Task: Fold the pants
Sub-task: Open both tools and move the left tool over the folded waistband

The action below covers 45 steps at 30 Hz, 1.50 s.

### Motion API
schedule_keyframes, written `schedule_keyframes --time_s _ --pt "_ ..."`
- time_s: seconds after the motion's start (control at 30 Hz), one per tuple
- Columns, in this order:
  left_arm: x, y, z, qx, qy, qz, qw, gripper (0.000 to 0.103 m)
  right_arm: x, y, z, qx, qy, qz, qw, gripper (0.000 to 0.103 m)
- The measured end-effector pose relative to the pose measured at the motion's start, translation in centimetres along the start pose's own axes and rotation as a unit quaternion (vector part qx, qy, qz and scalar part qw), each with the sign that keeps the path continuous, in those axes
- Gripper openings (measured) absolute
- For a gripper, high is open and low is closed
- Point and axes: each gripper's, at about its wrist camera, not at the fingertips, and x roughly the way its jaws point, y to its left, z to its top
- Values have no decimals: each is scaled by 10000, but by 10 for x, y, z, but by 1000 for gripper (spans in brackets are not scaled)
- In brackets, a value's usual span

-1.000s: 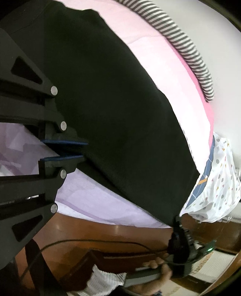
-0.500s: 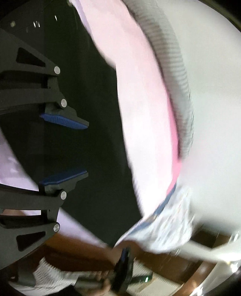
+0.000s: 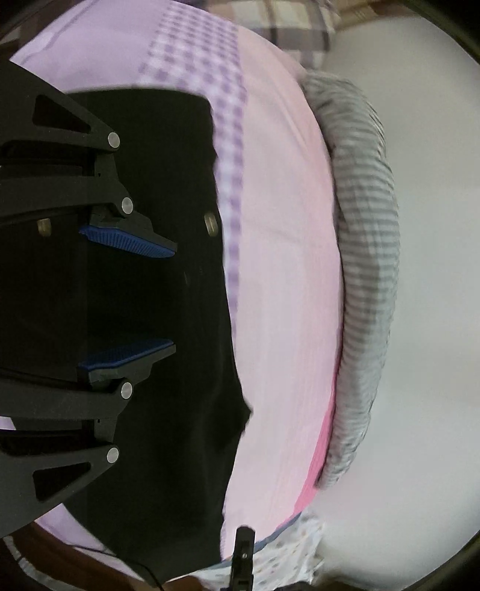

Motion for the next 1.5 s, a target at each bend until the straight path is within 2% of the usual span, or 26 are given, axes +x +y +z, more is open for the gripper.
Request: schedule_keyframes --time_s 0.13,0.2,0.4,0.43,0.47,0.5,0.6,0.83,0.93,1.03,1.1,1.13,1.27,1.5 --pt "-4 25 -10 -204 50 148 9997 47 51 45 25 -597 471 215 9969 34" --pt "-5 36 -18 -315 98 84 9994 47 75 61 32 -789 716 313 9938 34" --pt "-6 44 -37 -312 214 -94 9992 47 124 81 38 -923 1225 467 9871 35" --pt "-5 44 -39 -286 256 -98 9992 47 128 83 39 -957 1275 487 9860 33" --pt "-3 45 -43 -244 299 -100 9992 47 133 85 39 -982 1305 527 9852 24" --pt "-1 44 -44 -199 326 -94 9992 47 136 86 39 -991 1313 532 9849 13" --pt "-1 39 -51 -2 328 -9 9995 47 134 88 45 -994 1158 484 9871 9" --pt "-6 45 -61 -170 312 -180 9992 47 143 88 54 -967 899 77 9912 6" --pt "-7 45 -62 -133 328 -214 9991 47 148 84 58 -828 850 68 9929 6" --pt "-8 43 -63 -93 328 -192 9992 47 144 86 58 -887 828 45 9926 14" --pt "-8 43 -64 -121 339 -181 9992 47 132 82 60 -700 662 36 9953 25" --pt "-9 43 -64 -135 335 -179 9992 47 124 80 60 -629 564 17 9964 26" --pt "-10 42 -67 -100 308 -144 9994 47 92 76 53 -573 248 -108 9980 27" --pt "-12 42 -69 -172 305 -112 9993 47 71 50 8 -178 366 -309 9987 27"
